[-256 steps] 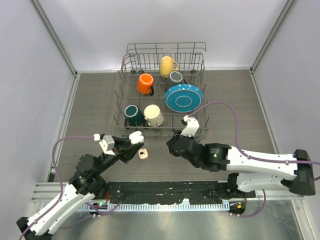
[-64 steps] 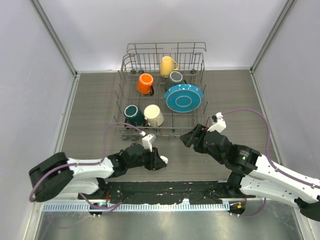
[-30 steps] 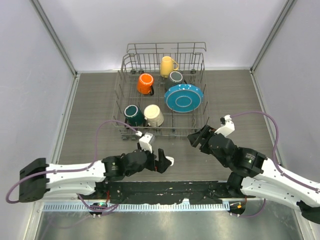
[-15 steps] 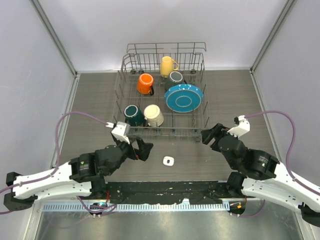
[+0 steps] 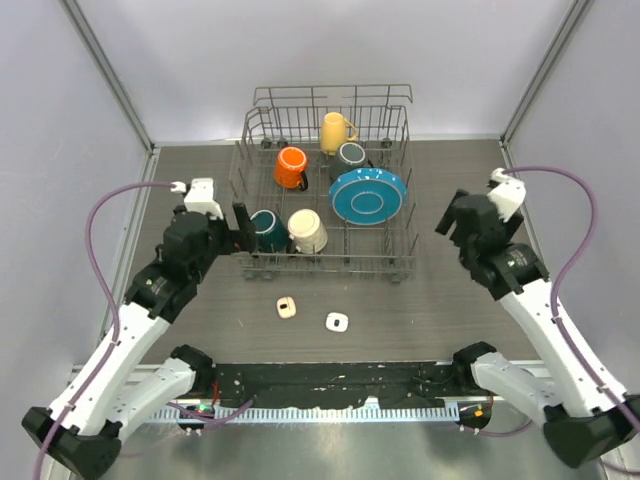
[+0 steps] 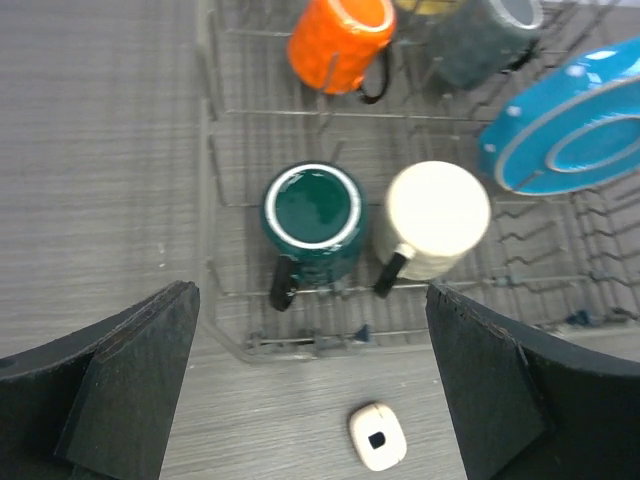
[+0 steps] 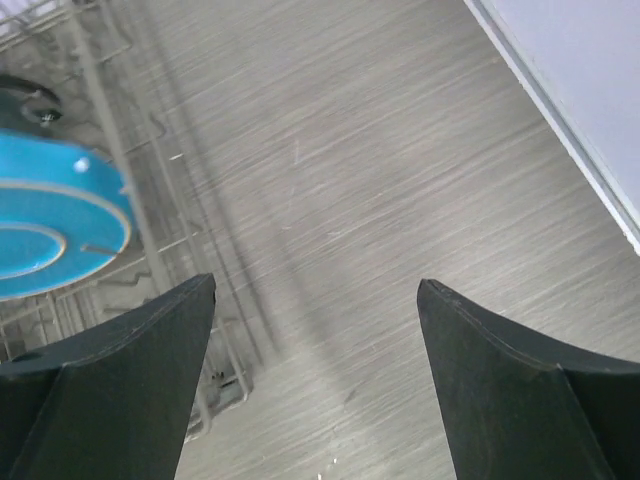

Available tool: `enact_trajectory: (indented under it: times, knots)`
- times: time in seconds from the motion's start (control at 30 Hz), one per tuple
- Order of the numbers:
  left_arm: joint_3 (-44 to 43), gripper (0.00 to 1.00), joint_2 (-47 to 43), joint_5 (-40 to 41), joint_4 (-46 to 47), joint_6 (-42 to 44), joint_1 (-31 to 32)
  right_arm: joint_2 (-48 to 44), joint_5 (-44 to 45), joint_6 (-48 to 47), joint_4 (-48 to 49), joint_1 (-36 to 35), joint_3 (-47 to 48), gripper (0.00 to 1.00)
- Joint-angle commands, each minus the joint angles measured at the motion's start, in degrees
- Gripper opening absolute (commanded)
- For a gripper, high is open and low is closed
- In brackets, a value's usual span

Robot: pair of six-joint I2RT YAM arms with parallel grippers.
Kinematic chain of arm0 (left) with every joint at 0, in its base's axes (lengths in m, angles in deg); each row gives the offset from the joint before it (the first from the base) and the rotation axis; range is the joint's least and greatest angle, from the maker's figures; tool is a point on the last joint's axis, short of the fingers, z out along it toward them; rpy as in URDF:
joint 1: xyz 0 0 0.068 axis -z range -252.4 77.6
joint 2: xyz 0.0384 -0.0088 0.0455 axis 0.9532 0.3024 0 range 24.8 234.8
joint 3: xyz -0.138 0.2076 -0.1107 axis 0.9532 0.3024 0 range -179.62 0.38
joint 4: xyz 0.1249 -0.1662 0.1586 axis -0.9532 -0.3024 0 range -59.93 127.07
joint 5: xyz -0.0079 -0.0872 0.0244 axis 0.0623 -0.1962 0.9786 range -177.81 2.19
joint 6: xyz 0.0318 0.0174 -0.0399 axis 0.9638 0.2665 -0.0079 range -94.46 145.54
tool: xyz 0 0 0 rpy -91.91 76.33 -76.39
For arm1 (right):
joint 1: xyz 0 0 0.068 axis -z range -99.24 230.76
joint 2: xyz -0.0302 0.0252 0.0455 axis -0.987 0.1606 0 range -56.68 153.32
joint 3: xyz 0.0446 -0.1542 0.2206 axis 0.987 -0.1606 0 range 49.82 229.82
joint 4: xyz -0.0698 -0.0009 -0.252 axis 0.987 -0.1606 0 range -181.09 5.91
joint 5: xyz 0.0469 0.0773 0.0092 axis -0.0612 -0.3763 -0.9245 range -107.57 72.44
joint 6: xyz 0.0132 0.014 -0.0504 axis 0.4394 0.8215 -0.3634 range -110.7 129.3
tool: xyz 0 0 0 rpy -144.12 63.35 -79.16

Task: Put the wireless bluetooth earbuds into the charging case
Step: Reset both arms

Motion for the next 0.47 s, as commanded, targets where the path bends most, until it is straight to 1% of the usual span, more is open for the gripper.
enact_trajectory:
  times: [0.0, 0.03, 0.07, 0.1, 0.13, 0.2, 0.23, 0.27, 0.33, 0.43]
  knots:
    - [-5.88, 1.00, 0.22, -13.31, -1.59, 1.18, -11.27, 2.90, -25.90, -8.25, 5.40, 20.60, 2.19, 0.88]
    - [-8.23, 1.00, 1.53, -12.87, -2.38, 1.09, -13.29, 4.05, -35.00, -7.99, 5.58, 23.77, 1.84, 0.88]
    - [-9.82, 1.00, 2.41, -12.00, -3.78, 0.92, -13.48, 5.37, -38.57, -7.82, 5.93, 26.50, 1.32, 0.87]
    - [-11.41, 1.00, 3.20, -11.47, -7.53, -0.91, -13.57, 7.30, -41.48, -7.64, 6.28, 29.22, 0.96, 0.86]
    - [-13.68, 1.00, 3.91, -11.29, -9.49, -1.71, -13.57, 7.75, -42.90, -7.29, 6.72, 30.90, 0.61, 0.86]
    - [-13.10, 1.00, 3.05, -10.07, -10.04, -3.73, -13.57, 6.89, -43.00, -6.76, 8.65, 30.92, -0.62, 0.86]
    - [-10.22, 1.00, 1.91, -9.54, -8.82, -4.61, -13.57, 6.27, -43.00, -6.50, 9.35, 30.92, -1.15, 0.85]
    - [-8.71, 1.00, -0.63, -8.75, -7.67, -4.88, -13.57, 5.48, -43.00, -6.23, 10.84, 30.92, -2.11, 0.86]
    - [-5.81, 1.00, -2.40, -7.16, -5.91, -6.37, -13.49, 3.37, -42.56, -5.88, 11.64, 30.92, -2.90, 0.86]
    - [-5.27, 1.00, -3.20, -5.58, -6.78, -7.26, -13.57, 1.09, -39.93, -5.62, 12.08, 30.92, -3.96, 0.87]
